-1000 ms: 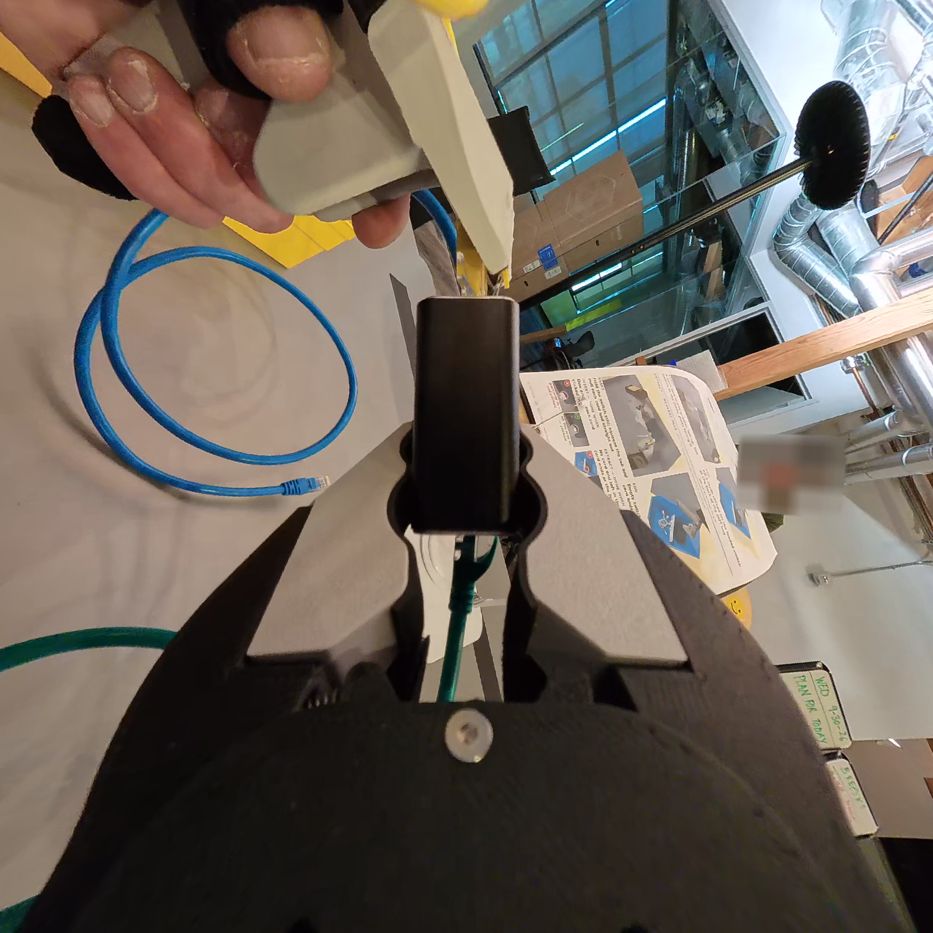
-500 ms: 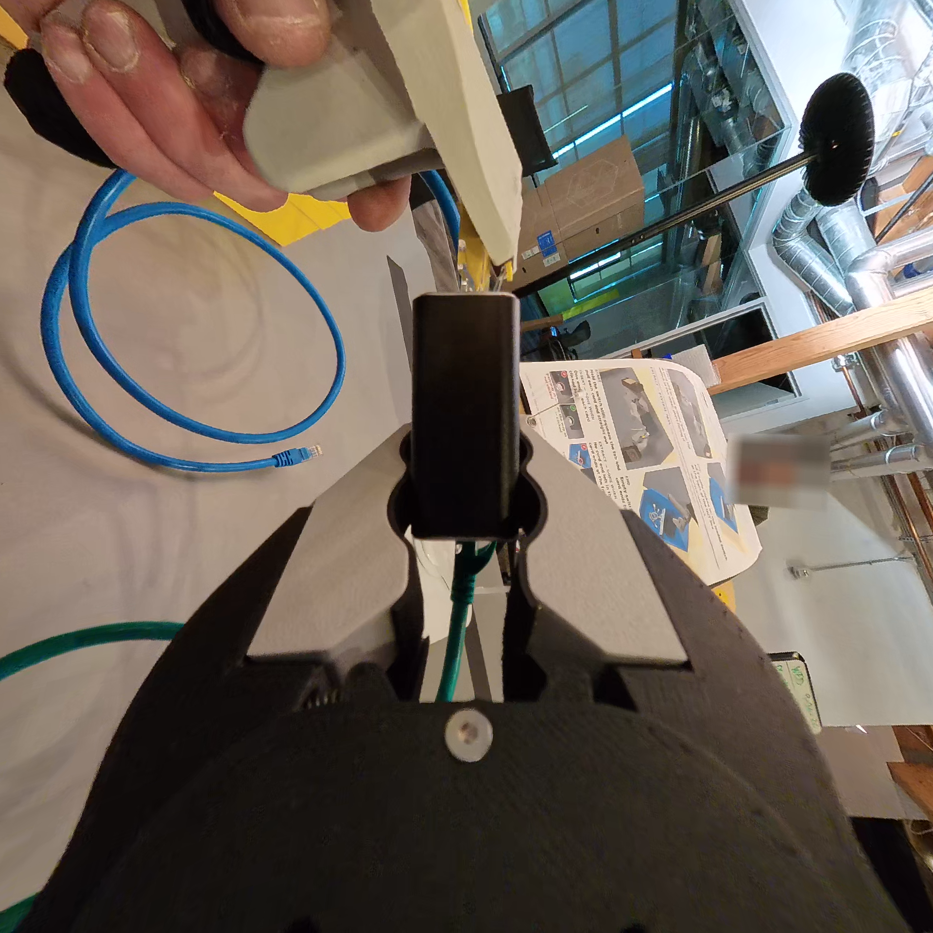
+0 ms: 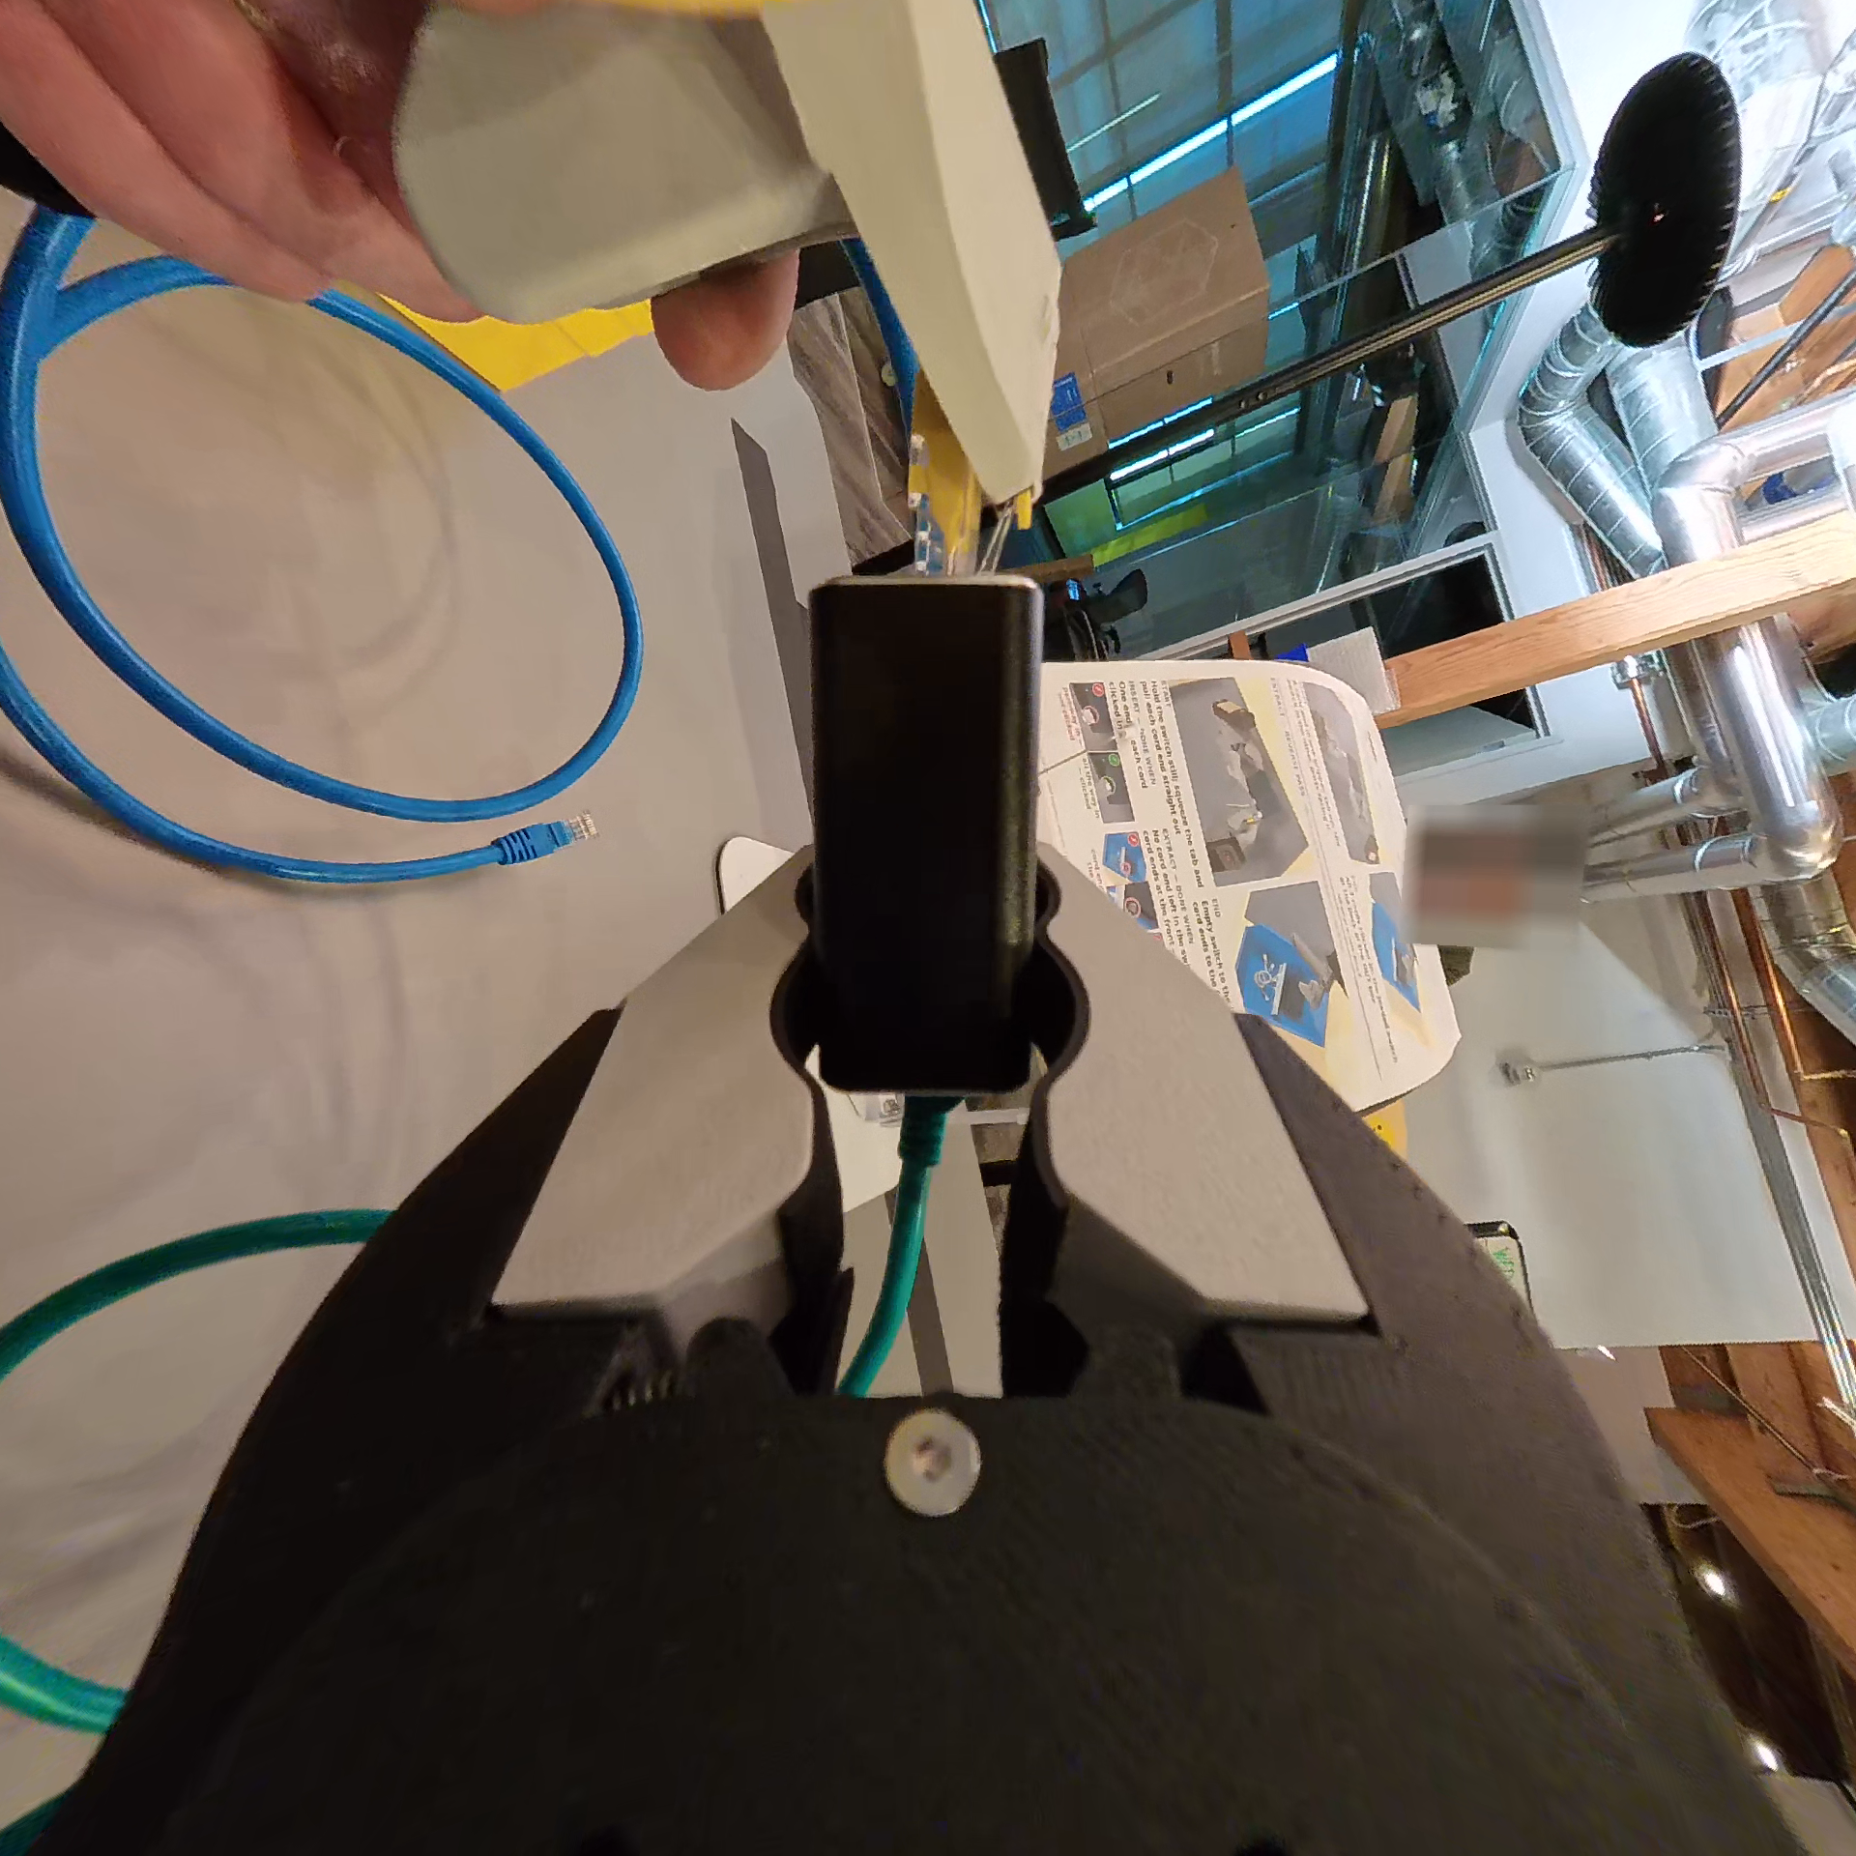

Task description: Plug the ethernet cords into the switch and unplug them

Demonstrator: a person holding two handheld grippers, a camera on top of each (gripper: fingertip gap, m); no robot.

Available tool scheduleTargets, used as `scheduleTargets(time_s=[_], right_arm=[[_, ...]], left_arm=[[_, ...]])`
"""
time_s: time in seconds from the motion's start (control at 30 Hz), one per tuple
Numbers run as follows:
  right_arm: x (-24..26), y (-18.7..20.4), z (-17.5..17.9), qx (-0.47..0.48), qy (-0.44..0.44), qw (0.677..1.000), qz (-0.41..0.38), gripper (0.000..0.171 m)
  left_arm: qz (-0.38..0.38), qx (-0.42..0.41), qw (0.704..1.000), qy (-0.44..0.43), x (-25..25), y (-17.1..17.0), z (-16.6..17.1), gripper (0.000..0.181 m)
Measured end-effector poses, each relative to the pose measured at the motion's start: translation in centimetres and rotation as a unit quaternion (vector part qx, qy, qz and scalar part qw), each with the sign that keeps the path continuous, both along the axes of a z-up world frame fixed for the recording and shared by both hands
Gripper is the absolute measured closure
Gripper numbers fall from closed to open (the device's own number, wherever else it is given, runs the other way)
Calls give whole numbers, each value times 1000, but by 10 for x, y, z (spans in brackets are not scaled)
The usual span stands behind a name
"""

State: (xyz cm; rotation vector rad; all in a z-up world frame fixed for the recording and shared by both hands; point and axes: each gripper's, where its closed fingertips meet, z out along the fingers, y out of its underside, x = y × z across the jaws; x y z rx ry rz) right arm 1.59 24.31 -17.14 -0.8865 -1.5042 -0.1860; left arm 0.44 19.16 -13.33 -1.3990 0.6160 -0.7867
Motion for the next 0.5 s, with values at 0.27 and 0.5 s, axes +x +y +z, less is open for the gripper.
scheduleTargets(time_s=[0.27,0.5], right_arm=[[0,-3,1,-3,-2,1000,10,140],[-2,0,4,-9,8,1000,-8,140]], left_arm=[[-2,8,1000,3,0,-1,1,169],[27,27,999,6,-2,1,6,169]])
